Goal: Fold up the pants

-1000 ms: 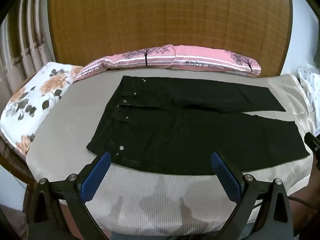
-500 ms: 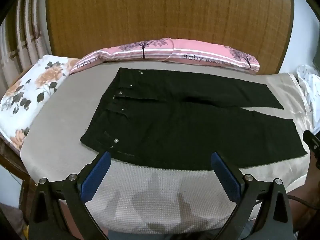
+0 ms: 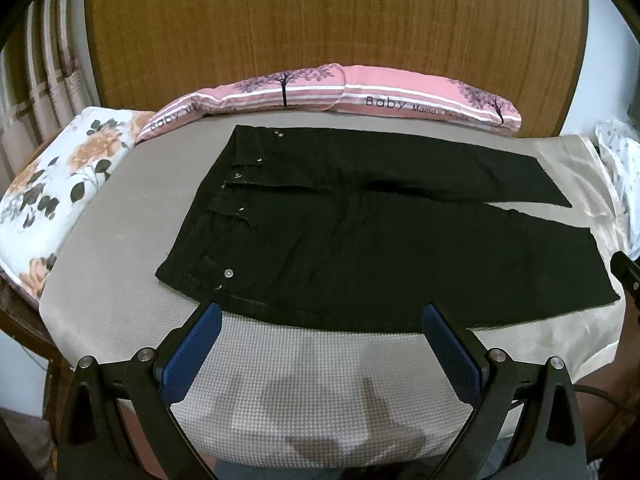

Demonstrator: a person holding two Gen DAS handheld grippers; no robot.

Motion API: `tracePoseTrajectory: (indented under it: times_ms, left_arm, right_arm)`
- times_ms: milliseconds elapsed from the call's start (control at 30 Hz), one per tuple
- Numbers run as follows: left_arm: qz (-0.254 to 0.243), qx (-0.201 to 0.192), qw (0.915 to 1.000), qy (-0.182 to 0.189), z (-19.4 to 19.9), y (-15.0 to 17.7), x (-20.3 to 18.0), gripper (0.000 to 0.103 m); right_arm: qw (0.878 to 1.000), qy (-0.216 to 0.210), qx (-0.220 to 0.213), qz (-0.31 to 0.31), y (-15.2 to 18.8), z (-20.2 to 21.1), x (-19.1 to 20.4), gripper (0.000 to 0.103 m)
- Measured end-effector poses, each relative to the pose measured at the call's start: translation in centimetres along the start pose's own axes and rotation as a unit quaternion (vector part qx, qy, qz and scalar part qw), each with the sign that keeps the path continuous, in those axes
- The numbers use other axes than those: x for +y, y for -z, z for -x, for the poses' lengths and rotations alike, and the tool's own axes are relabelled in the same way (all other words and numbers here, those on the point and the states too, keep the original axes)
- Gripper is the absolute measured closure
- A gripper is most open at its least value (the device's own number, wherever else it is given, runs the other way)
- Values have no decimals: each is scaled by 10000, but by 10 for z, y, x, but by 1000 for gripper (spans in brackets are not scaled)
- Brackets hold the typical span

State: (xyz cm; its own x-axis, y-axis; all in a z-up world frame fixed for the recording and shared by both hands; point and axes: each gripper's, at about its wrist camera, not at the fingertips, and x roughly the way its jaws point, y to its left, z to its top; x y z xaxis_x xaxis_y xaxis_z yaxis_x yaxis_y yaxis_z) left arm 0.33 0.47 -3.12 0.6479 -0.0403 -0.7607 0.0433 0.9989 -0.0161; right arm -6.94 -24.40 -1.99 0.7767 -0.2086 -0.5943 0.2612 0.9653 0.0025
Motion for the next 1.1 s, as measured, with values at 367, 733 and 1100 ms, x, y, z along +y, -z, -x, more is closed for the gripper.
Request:
tracePoseTrajectory:
  times_ms: [367, 733, 1100]
  left_arm:
    - [28, 116, 9999, -49, -6, -3, 3, 3]
    - [-4, 187, 9998, -60, -10, -2, 5, 3]
    - [6, 246, 9997, -84, -14, -2, 3, 3]
  right_arm:
    - [10000, -8, 57, -3, 1, -5, -1, 0]
    - [9998, -19, 185, -54, 4, -14, -2, 0]
    - [9997, -46, 235, -50, 4, -16, -3, 0]
